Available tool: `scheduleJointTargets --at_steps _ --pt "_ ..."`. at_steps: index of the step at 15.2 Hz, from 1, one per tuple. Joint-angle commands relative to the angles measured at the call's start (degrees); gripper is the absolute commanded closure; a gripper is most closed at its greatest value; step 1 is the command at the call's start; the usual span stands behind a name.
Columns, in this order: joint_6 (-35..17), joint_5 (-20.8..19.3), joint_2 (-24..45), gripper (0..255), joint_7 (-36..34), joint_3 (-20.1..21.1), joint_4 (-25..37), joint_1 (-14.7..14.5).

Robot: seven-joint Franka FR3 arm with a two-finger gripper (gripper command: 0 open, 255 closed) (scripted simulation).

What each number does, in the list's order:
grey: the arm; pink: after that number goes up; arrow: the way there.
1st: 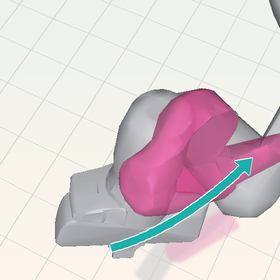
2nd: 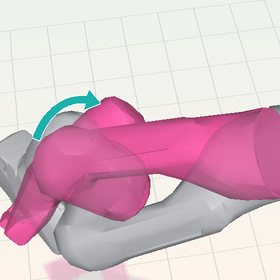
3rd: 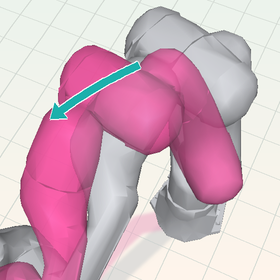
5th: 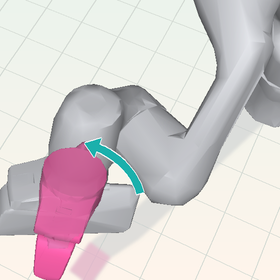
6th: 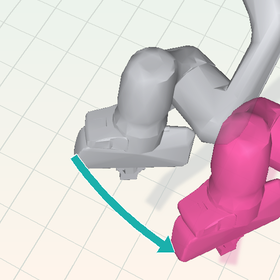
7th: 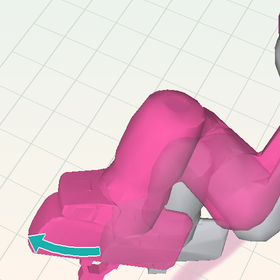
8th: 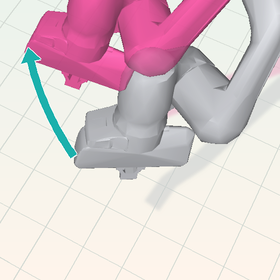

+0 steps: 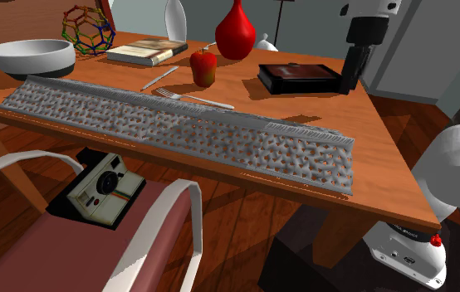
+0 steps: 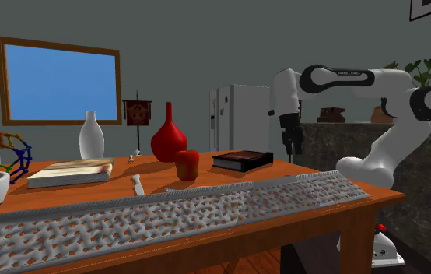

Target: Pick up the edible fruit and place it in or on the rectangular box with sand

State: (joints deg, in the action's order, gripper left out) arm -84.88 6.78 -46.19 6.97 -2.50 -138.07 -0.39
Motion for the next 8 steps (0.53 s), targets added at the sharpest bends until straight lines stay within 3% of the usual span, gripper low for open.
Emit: scheduleJointTargets --at_steps 1,8 --pt "0.0 0.0 0.0 0 0.0 0.0 0.0 0.0" --pt "-9.2 0.4 13.6 0 2.8 1.3 8.0 -2.2"
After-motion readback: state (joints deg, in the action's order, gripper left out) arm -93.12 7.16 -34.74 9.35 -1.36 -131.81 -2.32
